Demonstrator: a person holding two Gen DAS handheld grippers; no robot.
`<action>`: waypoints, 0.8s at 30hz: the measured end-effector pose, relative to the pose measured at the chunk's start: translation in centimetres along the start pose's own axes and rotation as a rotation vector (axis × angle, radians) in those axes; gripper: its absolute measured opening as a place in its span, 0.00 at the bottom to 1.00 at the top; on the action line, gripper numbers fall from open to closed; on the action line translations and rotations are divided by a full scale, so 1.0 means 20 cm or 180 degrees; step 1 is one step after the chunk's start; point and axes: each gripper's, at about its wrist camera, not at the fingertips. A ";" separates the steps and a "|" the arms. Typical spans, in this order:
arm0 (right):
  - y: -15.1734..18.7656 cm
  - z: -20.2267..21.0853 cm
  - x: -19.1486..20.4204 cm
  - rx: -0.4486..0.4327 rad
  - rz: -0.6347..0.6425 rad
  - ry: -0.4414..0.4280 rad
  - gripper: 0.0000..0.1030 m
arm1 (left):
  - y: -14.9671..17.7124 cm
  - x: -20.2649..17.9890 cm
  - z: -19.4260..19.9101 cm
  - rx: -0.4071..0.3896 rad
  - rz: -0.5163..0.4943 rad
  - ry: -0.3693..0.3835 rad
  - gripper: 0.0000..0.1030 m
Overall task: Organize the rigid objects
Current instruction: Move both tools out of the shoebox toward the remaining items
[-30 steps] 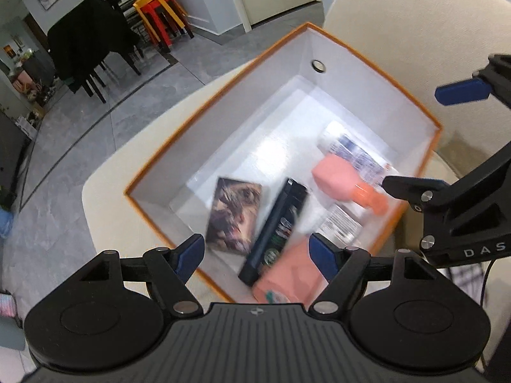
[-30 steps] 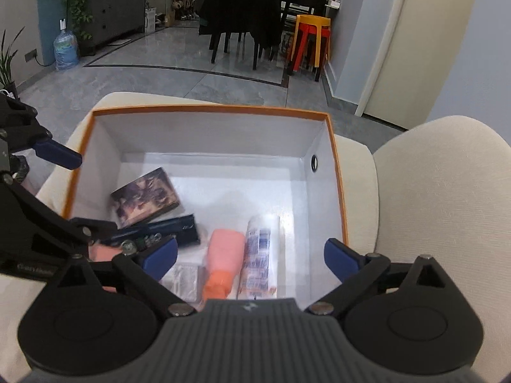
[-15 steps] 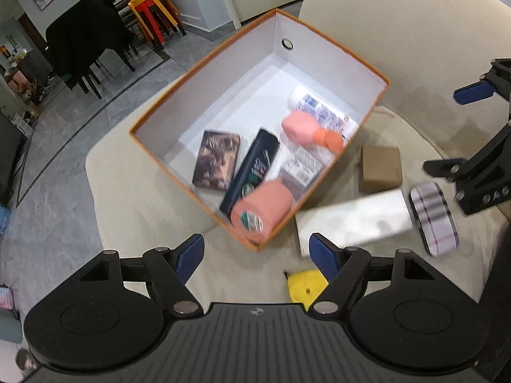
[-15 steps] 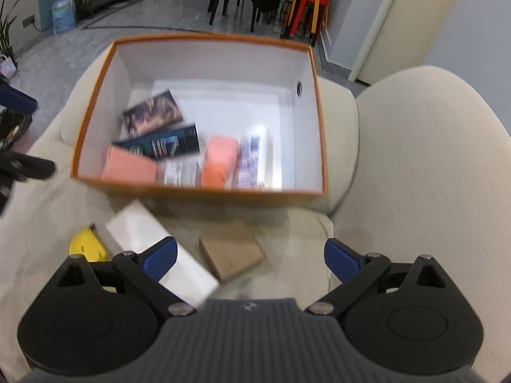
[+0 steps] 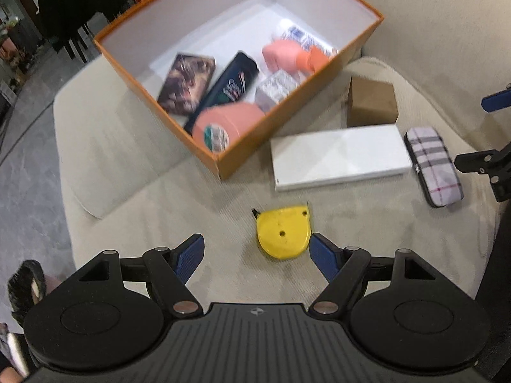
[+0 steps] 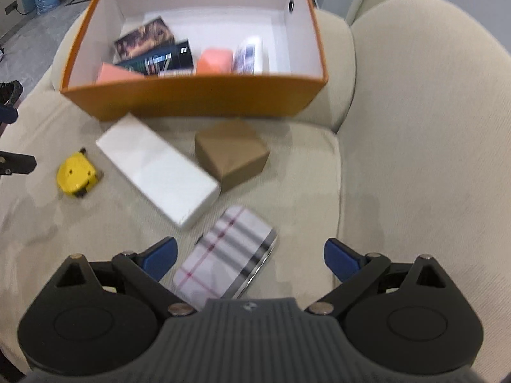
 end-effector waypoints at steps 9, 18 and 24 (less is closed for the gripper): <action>0.04 -0.16 0.02 0.0242 -0.0218 -0.0043 0.94 | 0.06 0.00 -0.14 0.0000 0.0071 0.0133 0.85; 0.04 -0.27 0.04 0.0355 -0.0320 -0.0077 0.94 | 0.07 -0.01 -0.22 -0.0057 0.0060 0.0229 0.85; 0.06 -0.32 0.04 0.0399 -0.0359 -0.0105 0.92 | 0.06 -0.03 -0.28 -0.0062 0.0095 0.0284 0.85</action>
Point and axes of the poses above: each gripper's, at about its wrist camera, not at the fingertips, and z roughly against the way its jaws point, x to its left, y to its underside, and after that the axes turned 2 degrees about z, right-handed
